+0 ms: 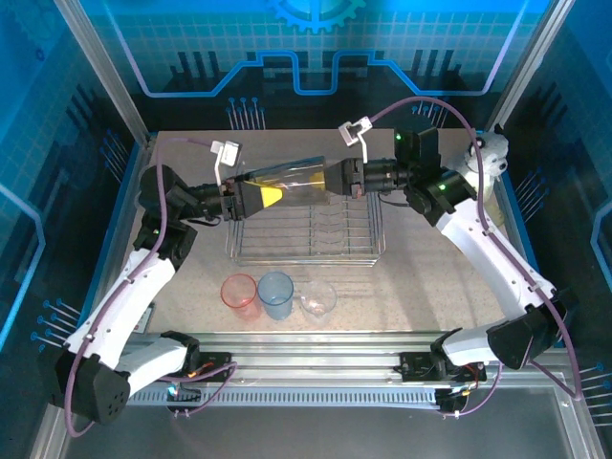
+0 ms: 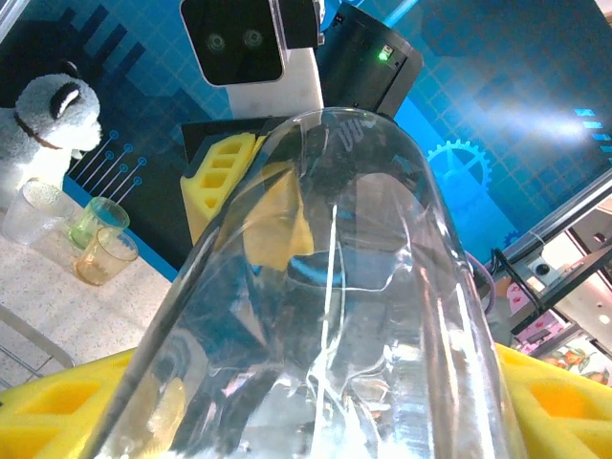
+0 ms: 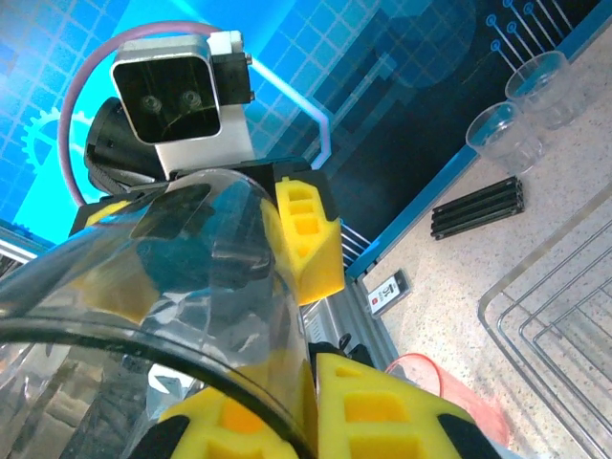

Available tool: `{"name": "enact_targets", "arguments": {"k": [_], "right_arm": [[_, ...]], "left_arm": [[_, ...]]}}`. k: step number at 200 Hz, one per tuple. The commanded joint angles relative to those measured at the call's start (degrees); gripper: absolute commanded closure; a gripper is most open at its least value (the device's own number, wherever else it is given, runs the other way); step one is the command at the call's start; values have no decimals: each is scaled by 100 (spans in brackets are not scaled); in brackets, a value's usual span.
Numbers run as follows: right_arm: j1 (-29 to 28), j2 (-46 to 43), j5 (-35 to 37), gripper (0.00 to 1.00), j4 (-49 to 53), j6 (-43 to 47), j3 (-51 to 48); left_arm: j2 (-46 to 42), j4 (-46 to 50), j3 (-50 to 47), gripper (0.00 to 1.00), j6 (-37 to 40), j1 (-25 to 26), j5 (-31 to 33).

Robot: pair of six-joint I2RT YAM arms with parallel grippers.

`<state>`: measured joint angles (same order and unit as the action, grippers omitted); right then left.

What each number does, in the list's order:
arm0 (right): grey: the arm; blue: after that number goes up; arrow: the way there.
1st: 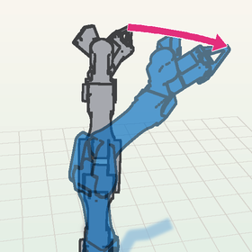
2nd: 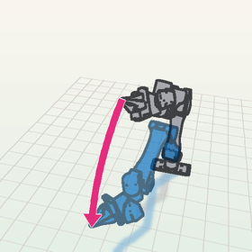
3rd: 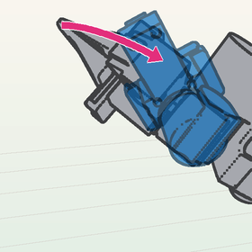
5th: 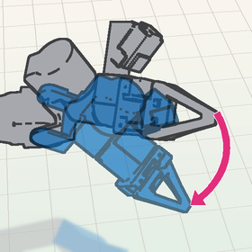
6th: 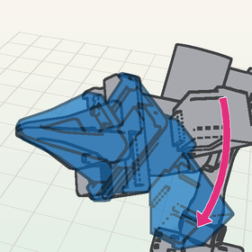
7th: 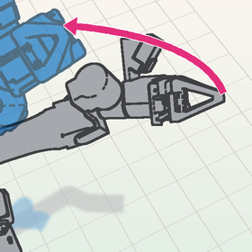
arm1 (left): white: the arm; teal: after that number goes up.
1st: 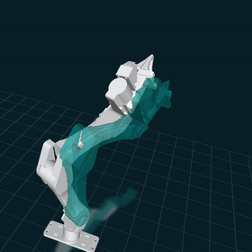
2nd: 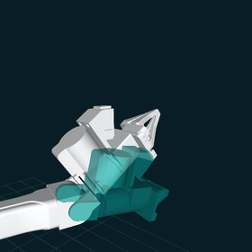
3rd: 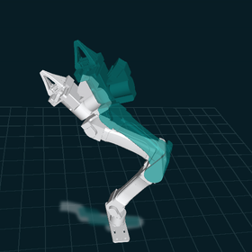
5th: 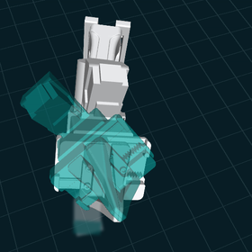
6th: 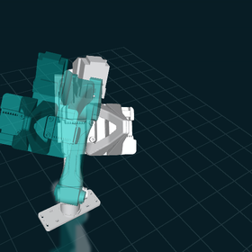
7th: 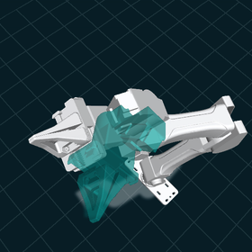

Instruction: Load the cups into the dish rack

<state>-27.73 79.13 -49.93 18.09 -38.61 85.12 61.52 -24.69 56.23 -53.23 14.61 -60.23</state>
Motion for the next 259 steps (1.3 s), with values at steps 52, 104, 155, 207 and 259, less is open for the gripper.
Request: {"name": "enact_targets", "arguments": {"k": [52, 104, 155, 207, 259], "right_arm": [[172, 105, 2083, 51, 2290, 1012, 653], [917, -466, 4948, 49, 3988, 1529, 260], [1128, -802, 5583, 49, 4314, 1874, -552], [1163, -865, 5427, 49, 4231, 1953, -1087], [1164, -793, 5357, 49, 4234, 2047, -1381]], "left_arm": [[-142, 4437, 1250, 84, 2374, 138, 2318], [733, 7372, 2960, 91, 2933, 138, 4772], [2411, 9027, 4843, 93, 3336, 138, 5829], [4244, 10262, 6720, 96, 3789, 225, 6636], [5467, 10712, 7473, 96, 3982, 248, 7062]]}}
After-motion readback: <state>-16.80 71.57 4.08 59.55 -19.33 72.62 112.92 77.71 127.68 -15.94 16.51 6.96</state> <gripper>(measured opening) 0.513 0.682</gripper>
